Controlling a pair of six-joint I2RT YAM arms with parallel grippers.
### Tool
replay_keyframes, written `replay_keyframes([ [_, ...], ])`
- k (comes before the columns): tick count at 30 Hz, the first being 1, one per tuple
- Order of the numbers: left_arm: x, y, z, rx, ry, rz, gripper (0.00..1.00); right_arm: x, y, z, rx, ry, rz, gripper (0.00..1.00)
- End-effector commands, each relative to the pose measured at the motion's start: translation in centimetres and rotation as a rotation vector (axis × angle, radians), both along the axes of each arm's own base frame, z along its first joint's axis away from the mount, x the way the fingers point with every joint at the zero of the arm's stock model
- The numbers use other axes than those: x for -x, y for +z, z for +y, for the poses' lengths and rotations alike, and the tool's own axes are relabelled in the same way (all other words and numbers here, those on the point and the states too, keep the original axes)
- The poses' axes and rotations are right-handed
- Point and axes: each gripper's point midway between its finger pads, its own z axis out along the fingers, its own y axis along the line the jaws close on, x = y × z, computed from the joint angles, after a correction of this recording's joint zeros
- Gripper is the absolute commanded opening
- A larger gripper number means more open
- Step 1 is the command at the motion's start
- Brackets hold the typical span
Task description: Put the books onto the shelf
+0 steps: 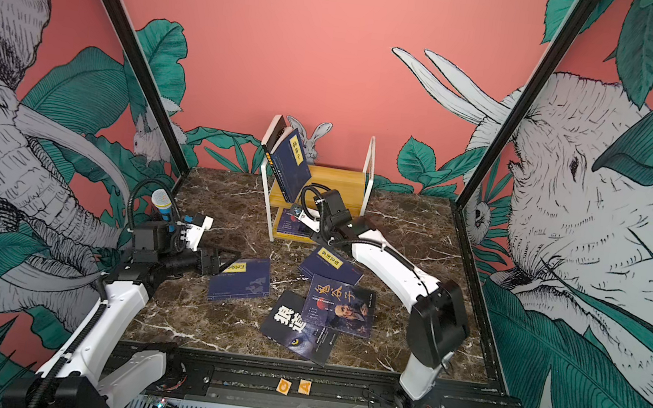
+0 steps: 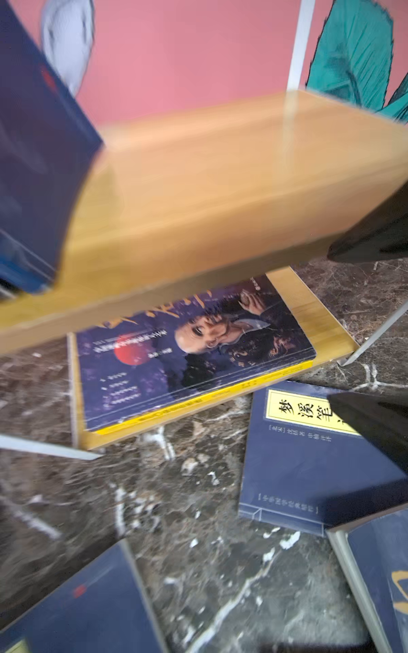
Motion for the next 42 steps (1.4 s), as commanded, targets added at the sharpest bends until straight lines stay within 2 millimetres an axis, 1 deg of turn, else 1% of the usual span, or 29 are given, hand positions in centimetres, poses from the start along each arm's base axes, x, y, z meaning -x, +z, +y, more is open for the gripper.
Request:
replay_keyframes([
  [1, 0.2, 0.4, -1.4, 0.066, -0.040, 0.025, 0.98, 3.1, 2.6, -0.2, -0.195, -0.042, 0.024, 0.62],
  [2, 0.2, 0.2, -1.7, 0.074, -0.045, 0.043, 0.98, 4.0, 3.0, -0.5, -0.226, -0.048, 0.032, 0.61],
  [3, 0.1, 0.2, -1.9, 0.081, -0.048, 0.053, 0.98, 4.9, 2.6, -1.0, -0.235, -0.056, 0.045, 0.62],
  [4, 0.2, 0.0, -2.3, 0.088, -0.060, 0.066, 0.98, 5.9, 2.7, -1.5, -0.252, -0.065, 0.051, 0.62],
  [6, 0.5, -0.4, -3.5, 0.086, -0.103, 0.081, 0.98, 7.4, 2.9, -2.6, -0.286, -0.084, 0.055, 0.62],
  [10, 1.3, -1.6, -5.9, 0.071, -0.191, 0.147, 0.98, 10.2, 3.0, -5.5, -0.386, -0.168, 0.072, 0.64],
  [14, 1.7, -2.8, -7.8, 0.062, -0.254, 0.204, 0.97, 12.5, 1.8, -8.2, -0.457, -0.260, 0.113, 0.68],
  [18, 0.6, -4.3, -7.6, 0.008, -0.224, 0.242, 0.96, 13.7, -0.5, -10.3, -0.474, -0.357, 0.148, 0.75],
  [20, 0.5, -4.8, -8.0, 0.002, -0.239, 0.273, 0.96, 14.1, -1.6, -12.0, -0.468, -0.450, 0.161, 0.77],
  [22, 0.8, -5.2, -9.3, 0.026, -0.277, 0.318, 0.95, 14.5, -2.7, -13.2, -0.467, -0.518, 0.171, 0.80],
  [25, 1.4, -5.2, -11.4, 0.068, -0.350, 0.363, 0.94, 14.9, -4.4, -14.8, -0.502, -0.645, 0.224, 0.83],
  [28, 1.6, -5.9, -12.4, 0.097, -0.363, 0.425, 0.94, 15.4, -6.4, -16.3, -0.524, -0.788, 0.304, 0.84],
  [31, 1.8, -6.8, -13.5, 0.137, -0.362, 0.484, 0.92, 16.1, -7.9, -17.1, -0.547, -0.884, 0.366, 0.83],
  [34, 2.5, -6.8, -15.0, 0.161, -0.398, 0.523, 0.91, 16.7, -9.8, -18.3, -0.594, -0.999, 0.416, 0.82],
  [36, 2.9, -6.7, -16.0, 0.169, -0.426, 0.537, 0.91, 17.0, -10.9, -18.0, -0.639, -1.012, 0.470, 0.82],
  [39, 3.0, -7.8, -17.1, 0.155, -0.438, 0.580, 0.90, 17.5, -12.6, -17.9, -0.669, -1.051, 0.535, 0.81],
  [42, 3.2, -8.2, -18.5, 0.132, -0.464, 0.621, 0.88, 17.9, -13.9, -18.2, -0.680, -1.104, 0.585, 0.80],
])
